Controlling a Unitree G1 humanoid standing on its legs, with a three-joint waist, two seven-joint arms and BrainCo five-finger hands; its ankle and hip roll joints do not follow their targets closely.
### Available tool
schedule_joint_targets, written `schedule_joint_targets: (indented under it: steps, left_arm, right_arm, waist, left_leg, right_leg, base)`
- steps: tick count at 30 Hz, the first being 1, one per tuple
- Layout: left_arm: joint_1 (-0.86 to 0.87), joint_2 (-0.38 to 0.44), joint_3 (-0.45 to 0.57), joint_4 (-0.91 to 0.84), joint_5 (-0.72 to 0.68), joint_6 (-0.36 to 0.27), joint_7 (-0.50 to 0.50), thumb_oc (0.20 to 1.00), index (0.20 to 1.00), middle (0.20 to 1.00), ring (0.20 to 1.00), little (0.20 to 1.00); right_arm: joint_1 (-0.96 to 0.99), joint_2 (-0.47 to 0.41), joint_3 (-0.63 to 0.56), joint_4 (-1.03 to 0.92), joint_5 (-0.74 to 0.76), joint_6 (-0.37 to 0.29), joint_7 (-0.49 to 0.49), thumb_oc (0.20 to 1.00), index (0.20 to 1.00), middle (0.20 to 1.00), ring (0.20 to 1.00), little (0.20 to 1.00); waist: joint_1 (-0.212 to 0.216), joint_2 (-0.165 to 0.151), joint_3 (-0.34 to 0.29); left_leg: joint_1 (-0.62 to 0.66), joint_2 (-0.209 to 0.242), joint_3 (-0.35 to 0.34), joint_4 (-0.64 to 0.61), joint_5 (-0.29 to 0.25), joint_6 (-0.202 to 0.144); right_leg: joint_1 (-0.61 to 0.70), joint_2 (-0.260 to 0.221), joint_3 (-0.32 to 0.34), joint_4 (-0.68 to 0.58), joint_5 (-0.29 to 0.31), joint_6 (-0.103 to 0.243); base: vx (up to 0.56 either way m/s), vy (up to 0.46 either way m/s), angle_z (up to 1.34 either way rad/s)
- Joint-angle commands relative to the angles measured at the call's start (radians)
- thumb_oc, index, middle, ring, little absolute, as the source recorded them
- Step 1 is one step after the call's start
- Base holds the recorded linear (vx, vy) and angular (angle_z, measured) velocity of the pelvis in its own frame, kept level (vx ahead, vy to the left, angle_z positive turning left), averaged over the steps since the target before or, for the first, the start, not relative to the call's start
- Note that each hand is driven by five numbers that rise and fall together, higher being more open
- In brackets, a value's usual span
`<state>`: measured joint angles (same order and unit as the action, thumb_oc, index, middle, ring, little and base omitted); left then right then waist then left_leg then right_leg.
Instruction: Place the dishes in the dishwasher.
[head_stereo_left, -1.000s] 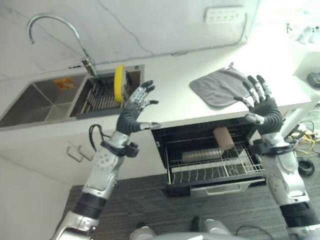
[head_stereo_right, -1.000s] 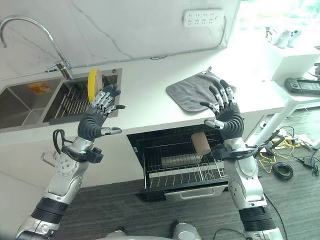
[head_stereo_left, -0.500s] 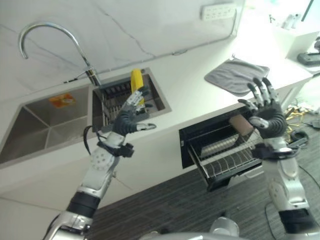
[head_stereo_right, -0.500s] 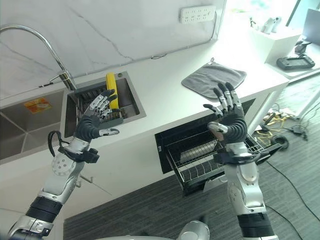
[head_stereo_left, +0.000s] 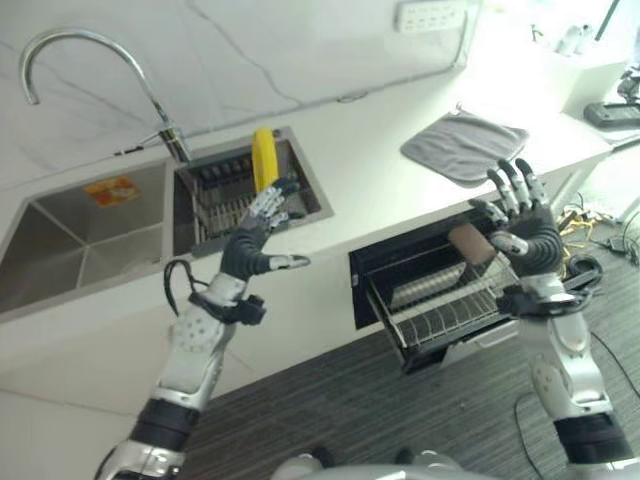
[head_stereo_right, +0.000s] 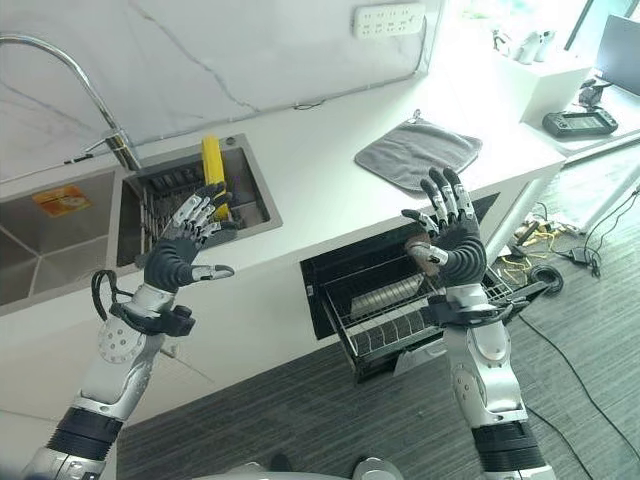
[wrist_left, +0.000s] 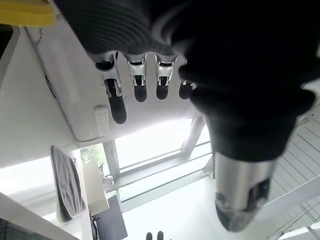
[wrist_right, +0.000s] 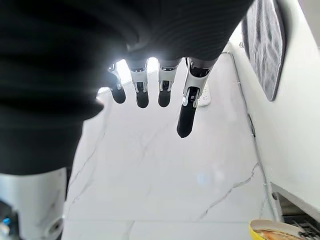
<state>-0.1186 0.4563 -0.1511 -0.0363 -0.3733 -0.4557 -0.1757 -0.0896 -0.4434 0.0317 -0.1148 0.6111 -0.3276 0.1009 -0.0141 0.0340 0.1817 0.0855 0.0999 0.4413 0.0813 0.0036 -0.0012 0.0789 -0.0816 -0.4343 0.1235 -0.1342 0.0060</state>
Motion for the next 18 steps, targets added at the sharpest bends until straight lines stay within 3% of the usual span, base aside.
schedule_joint_targets:
  steps: [1,4,5,6,9,12,15,18]
  left_arm:
    - [-0.019,0.017,0.057,-0.062,-0.05,-0.051,0.028,1.0,1.0,1.0,1.0,1.0]
    - [-0.003,0.004,0.065,-0.069,-0.046,-0.044,0.035,1.0,1.0,1.0,1.0,1.0]
    - [0.011,-0.004,0.064,-0.079,-0.037,-0.042,0.043,1.0,1.0,1.0,1.0,1.0]
    - [0.012,-0.005,0.061,-0.078,-0.036,-0.043,0.045,1.0,1.0,1.0,1.0,1.0]
    - [0.009,-0.016,0.044,-0.065,-0.032,-0.052,0.066,1.0,1.0,1.0,1.0,1.0]
    - [0.016,-0.016,0.05,-0.057,-0.037,-0.064,0.08,1.0,1.0,1.0,1.0,1.0]
    - [0.039,-0.012,0.074,-0.051,-0.051,-0.077,0.078,1.0,1.0,1.0,1.0,1.0]
    - [0.046,-0.002,0.08,-0.042,-0.065,-0.084,0.075,1.0,1.0,1.0,1.0,1.0]
  right_arm:
    - [-0.101,-0.028,-0.003,-0.027,0.029,-0.014,0.03,1.0,1.0,1.0,1.0,1.0]
    - [-0.102,-0.026,0.001,-0.021,0.034,-0.005,0.042,1.0,1.0,1.0,1.0,1.0]
    - [-0.089,-0.014,0.006,-0.022,0.007,-0.01,0.046,1.0,1.0,1.0,1.0,1.0]
    - [-0.085,-0.014,0.007,-0.025,0.001,-0.009,0.043,1.0,1.0,1.0,1.0,1.0]
    - [-0.063,-0.025,0.007,-0.043,-0.004,-0.006,0.034,1.0,1.0,1.0,1.0,1.0]
    - [-0.051,-0.039,0.011,-0.044,0.011,-0.007,0.053,1.0,1.0,1.0,1.0,1.0]
    - [-0.041,-0.053,0.009,-0.047,0.019,-0.004,0.081,1.0,1.0,1.0,1.0,1.0]
    - [-0.034,-0.055,-0.007,-0.05,0.036,0.0,0.078,1.0,1.0,1.0,1.0,1.0]
  waist:
    - [0.006,-0.052,0.016]
    - [0.017,-0.045,0.03]
    - [0.012,-0.031,0.028]
    - [0.007,-0.028,0.027]
    - [-0.02,-0.016,0.021]
    - [-0.03,-0.008,0.022]
    - [-0.036,0.0,0.023]
    - [-0.037,0.003,0.018]
  left_leg:
    - [-0.045,0.032,-0.036,0.194,-0.151,-0.048]
    - [-0.083,0.038,-0.086,0.237,-0.134,-0.059]
    - [-0.073,0.054,-0.069,0.12,-0.066,-0.073]
    - [-0.07,0.071,-0.05,0.089,-0.03,-0.084]
    - [-0.053,0.16,-0.008,-0.05,0.145,-0.147]
    - [-0.037,0.23,-0.008,-0.096,0.219,-0.182]
    - [-0.014,0.266,0.008,-0.098,0.216,-0.196]
    - [0.011,0.231,0.036,-0.105,0.133,-0.169]
  right_leg:
    - [0.069,-0.019,0.024,-0.049,0.019,0.054]
    - [0.072,-0.001,0.054,-0.041,0.012,0.044]
    - [0.083,0.005,0.046,-0.046,0.011,0.048]
    - [0.089,0.005,0.038,-0.05,0.01,0.048]
    - [0.108,-0.004,0.008,-0.065,0.007,0.051]
    - [0.102,-0.031,-0.003,-0.057,0.008,0.061]
    - [0.094,-0.067,-0.017,-0.037,0.005,0.073]
    - [0.083,-0.105,-0.033,0.006,-0.003,0.092]
  base:
    - [0.01,-0.198,-0.22]
    - [0.07,-0.016,-0.38]
    - [0.13,0.14,-0.4]
    - [0.14,0.19,-0.22]
    - [0.13,0.181,0.14]
    - [0.16,0.247,0.11]
    - [0.21,0.287,-0.05]
    - [0.28,0.367,-0.05]
